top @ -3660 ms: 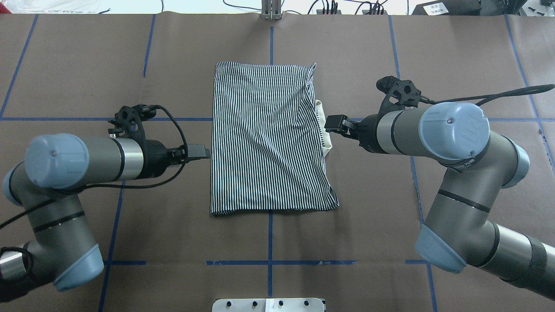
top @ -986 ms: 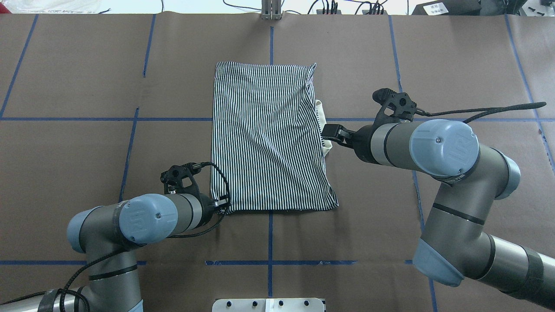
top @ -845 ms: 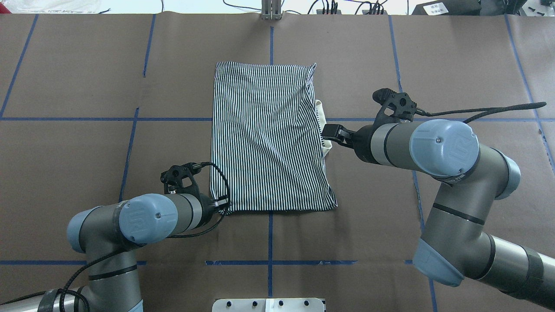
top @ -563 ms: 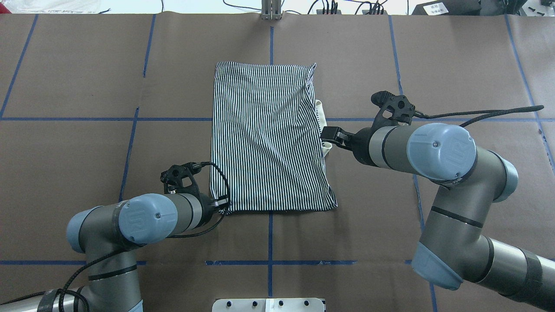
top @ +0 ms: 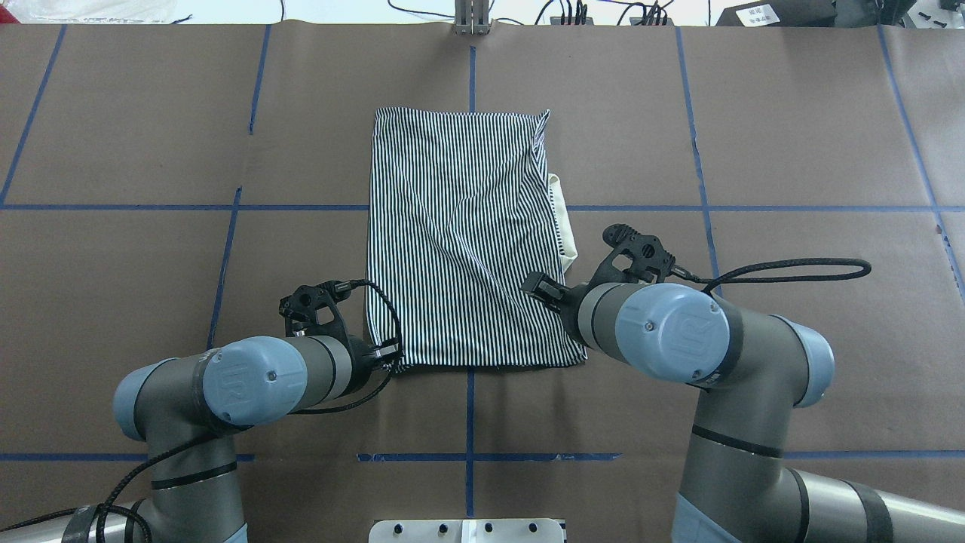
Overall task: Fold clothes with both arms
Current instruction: 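Lower both grippers onto the shirt corners nearest the robot, then pinch the near shirt corners with both grippers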
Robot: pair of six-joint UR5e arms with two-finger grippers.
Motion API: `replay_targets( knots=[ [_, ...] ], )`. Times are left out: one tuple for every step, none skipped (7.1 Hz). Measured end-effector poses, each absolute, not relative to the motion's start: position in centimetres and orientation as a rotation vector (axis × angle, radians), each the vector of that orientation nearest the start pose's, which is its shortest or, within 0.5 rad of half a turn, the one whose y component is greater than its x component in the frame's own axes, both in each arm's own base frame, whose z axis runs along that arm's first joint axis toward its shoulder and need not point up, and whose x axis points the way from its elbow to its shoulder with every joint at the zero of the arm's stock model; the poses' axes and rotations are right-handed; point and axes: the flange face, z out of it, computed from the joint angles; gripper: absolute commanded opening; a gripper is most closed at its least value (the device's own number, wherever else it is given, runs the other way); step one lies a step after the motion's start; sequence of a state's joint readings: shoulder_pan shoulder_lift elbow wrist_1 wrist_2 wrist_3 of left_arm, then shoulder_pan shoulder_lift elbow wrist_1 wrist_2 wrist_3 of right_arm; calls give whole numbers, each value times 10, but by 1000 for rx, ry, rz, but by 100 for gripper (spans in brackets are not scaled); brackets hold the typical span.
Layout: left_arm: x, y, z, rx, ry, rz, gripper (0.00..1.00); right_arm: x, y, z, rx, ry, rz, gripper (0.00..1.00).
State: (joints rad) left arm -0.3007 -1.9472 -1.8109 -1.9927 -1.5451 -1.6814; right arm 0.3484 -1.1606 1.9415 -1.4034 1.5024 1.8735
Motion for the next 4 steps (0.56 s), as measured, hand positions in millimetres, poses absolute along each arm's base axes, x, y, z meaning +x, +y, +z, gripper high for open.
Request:
replay_targets(
  knots=[
    [544,-311,295,124,1040,-390,0,-519,-317,252,58,-931,637,79],
    [544,-311,295,125,1041,-392,0,-531,-308,253,38,-904,648,79],
    [544,-311,294,125,1042,-393,0,-542,-306,254,28,-876,657,79],
    [544,-311,294,125,1044,-394,0,-552,-307,254,24,-856,662,79]
  ],
)
